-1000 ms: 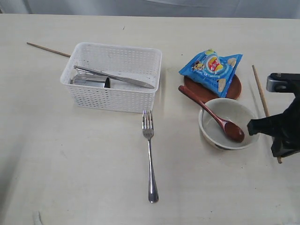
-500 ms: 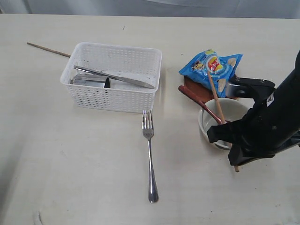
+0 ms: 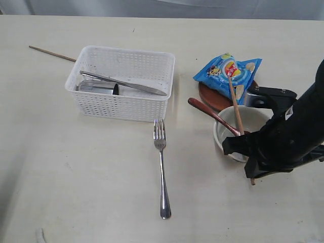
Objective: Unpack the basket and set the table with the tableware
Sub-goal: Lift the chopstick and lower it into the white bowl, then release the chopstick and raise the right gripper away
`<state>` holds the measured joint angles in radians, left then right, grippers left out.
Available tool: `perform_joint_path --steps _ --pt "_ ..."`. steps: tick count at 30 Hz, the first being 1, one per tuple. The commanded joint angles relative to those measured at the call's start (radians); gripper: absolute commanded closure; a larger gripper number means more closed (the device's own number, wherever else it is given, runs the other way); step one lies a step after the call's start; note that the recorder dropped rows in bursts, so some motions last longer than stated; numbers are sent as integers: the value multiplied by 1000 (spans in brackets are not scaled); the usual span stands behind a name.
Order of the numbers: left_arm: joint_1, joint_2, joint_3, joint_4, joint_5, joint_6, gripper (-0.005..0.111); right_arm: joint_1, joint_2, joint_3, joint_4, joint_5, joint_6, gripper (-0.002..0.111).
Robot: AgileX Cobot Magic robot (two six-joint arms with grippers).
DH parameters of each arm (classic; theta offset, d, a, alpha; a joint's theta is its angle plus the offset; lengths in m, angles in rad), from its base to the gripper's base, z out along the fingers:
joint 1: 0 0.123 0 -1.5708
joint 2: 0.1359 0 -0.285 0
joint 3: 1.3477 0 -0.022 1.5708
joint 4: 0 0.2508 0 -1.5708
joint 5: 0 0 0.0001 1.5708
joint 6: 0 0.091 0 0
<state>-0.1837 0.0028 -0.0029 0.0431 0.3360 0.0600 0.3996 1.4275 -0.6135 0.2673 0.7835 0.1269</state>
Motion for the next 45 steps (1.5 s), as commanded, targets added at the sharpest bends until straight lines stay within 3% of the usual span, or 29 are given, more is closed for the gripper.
perform_joint_path --steps 1,8,19,29,30,32,33,35,45 --pt "6 -3 3 4 -7 -5 105 0 -1 2 -4 1 0 106" --pt "6 -3 3 4 -7 -5 105 0 -1 -2 -7 17 0 60" --pt "6 -3 3 4 -7 -5 105 0 -39 -173 -52 229 -21 59" --pt "6 -3 3 4 -7 -5 105 0 -173 -364 -57 244 -37 59" --pt "6 -3 3 4 -7 -5 105 0 -192 -375 -62 240 -39 60" --pt "6 -3 3 4 -7 -5 105 0 -255 -390 -93 222 -46 75" --pt "6 -3 3 4 -7 -5 105 0 -311 -390 -108 183 -48 92" --pt "6 -3 3 4 -7 -5 105 0 -400 -390 -119 116 -54 108" --pt "6 -3 3 4 -7 -5 105 0 -903 -358 -123 -35 -153 109"
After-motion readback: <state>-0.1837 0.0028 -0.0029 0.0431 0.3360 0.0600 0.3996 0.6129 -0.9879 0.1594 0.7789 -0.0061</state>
